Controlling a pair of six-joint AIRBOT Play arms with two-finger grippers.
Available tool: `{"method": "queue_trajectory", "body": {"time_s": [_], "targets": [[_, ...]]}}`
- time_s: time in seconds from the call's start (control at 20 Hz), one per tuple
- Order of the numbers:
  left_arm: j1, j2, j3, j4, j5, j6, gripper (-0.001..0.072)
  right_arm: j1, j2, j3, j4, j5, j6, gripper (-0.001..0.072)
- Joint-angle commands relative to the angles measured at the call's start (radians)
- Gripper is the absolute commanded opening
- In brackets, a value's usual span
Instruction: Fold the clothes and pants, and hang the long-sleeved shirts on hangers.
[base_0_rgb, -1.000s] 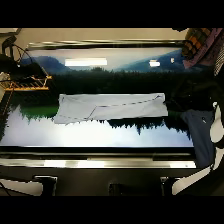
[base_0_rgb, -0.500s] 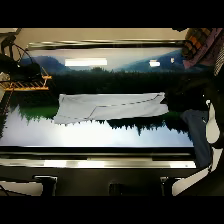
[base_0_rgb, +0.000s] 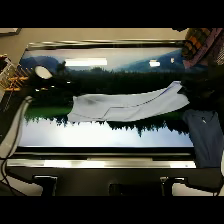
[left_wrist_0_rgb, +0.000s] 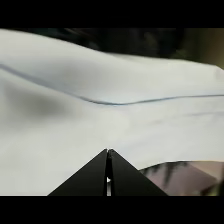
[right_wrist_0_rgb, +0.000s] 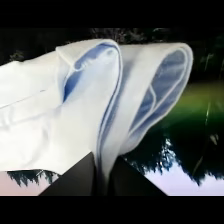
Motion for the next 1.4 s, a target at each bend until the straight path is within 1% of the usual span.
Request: {"method": "queue_trajectory", "body": {"time_s": [0.0, 0.15, 0.25, 0.5, 0.6, 0.75, 0.85, 0.95, 1.1, 1.2, 1.35], "targets": [[-0.218, -0.122, -0.037, -0.257, 0.230, 0.001, 0.0015, 0.001, 0.138, 0.001, -0.054, -0.029, 0.082, 0.0029], [-0.364, -0.218, -0.010, -0.368, 0.338, 0.000, 0.0015, 0.001, 0.200, 0.001, -0.066, -0.038, 0.106, 0.0029], [-0.430, -0.272, 0.020, -0.422, 0.380, 0.000, 0.0015, 0.001, 0.224, 0.002, -0.066, -0.036, 0.112, 0.0029], [-0.520, -0.405, 0.187, -0.463, 0.390, -0.013, 0.0014, 0.001, 0.234, 0.028, -0.059, -0.082, 0.115, 0.0029], [-0.544, -0.459, 0.262, -0.463, 0.387, -0.046, 0.0014, 0.001, 0.244, 0.028, -0.058, -0.088, 0.115, 0.0029], [-0.579, -0.509, 0.315, -0.464, 0.386, -0.109, 0.0014, 0.001, 0.264, 0.028, -0.055, -0.069, 0.116, 0.0029], [-0.596, -0.517, 0.330, -0.467, 0.380, -0.108, 0.0014, 0.001, 0.265, 0.028, -0.050, -0.072, 0.116, 0.0029], [-0.583, -0.513, 0.341, -0.467, 0.327, -0.109, 0.0014, 0.001, 0.265, 0.028, -0.050, -0.072, 0.113, 0.0029], [-0.500, -0.473, 0.349, -0.446, 0.158, -0.108, 0.0011, 0.002, 0.261, 0.028, -0.020, -0.071, 0.099, 0.0029], [-0.421, -0.396, 0.349, -0.332, 0.058, -0.108, 0.0011, 0.005, 0.251, 0.027, 0.032, -0.074, 0.100, 0.0029], [-0.273, -0.226, 0.349, -0.114, -0.098, -0.108, 0.0012, 0.090, 0.240, 0.023, 0.039, -0.044, 0.117, 0.0029]]}}
